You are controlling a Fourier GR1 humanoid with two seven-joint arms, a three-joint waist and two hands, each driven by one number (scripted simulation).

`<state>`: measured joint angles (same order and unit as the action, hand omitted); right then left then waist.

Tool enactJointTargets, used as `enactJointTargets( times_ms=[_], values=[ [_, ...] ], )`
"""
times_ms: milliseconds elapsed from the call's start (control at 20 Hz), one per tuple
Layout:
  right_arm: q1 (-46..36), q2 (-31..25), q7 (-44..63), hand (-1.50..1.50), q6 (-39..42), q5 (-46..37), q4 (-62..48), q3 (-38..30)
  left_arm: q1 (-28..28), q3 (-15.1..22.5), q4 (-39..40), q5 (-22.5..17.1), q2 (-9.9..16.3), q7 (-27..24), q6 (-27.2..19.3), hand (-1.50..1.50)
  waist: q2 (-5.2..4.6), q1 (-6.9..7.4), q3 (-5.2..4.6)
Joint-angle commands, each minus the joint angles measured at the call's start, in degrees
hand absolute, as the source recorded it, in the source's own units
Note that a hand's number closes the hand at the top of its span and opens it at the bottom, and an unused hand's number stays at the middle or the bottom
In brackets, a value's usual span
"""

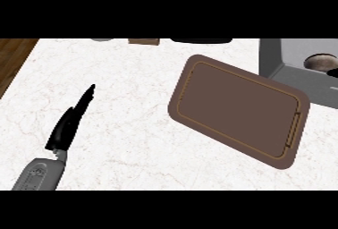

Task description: Pick the cupcake from the tray and place it in the cardboard box

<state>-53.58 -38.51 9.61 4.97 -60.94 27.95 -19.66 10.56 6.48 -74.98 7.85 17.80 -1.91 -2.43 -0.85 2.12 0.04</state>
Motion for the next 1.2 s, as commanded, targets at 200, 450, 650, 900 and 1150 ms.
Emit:
enactJointTargets(
  times_ms=[200,450,650,900,1150],
  values=[
    [0.32,1.34,-15.48,-1.50,-10.19,10.24,-4.25,-9.92,-0.48,-0.61,0.72,0.78,-0.15,-2.05,-0.59,0.00,-0.24,0.19,0.23],
    [-1.56,4.38,-20.59,-1.50,-13.47,18.13,-5.03,-17.04,0.67,-0.84,0.66,-0.14,-0.16,-0.41,1.04,0.00,-0.06,0.02,0.17],
    [-2.70,-0.26,-22.23,-1.50,-10.48,24.10,-9.17,-23.49,1.39,-0.45,-0.80,0.19,-0.27,1.00,1.25,0.00,-0.53,0.73,0.28],
    [0.19,-2.10,-28.53,-1.50,-12.62,30.44,-10.54,-30.08,1.36,-0.49,1.41,1.19,-1.50,-0.92,-0.16,0.00,-0.76,0.33,0.32],
    [4.04,-5.55,-35.61,-1.50,-12.25,34.55,-11.61,-34.31,-1.20,-0.91,-0.86,0.32,0.17,-2.04,1.95,0.00,-0.55,0.94,0.34]
  ],
)
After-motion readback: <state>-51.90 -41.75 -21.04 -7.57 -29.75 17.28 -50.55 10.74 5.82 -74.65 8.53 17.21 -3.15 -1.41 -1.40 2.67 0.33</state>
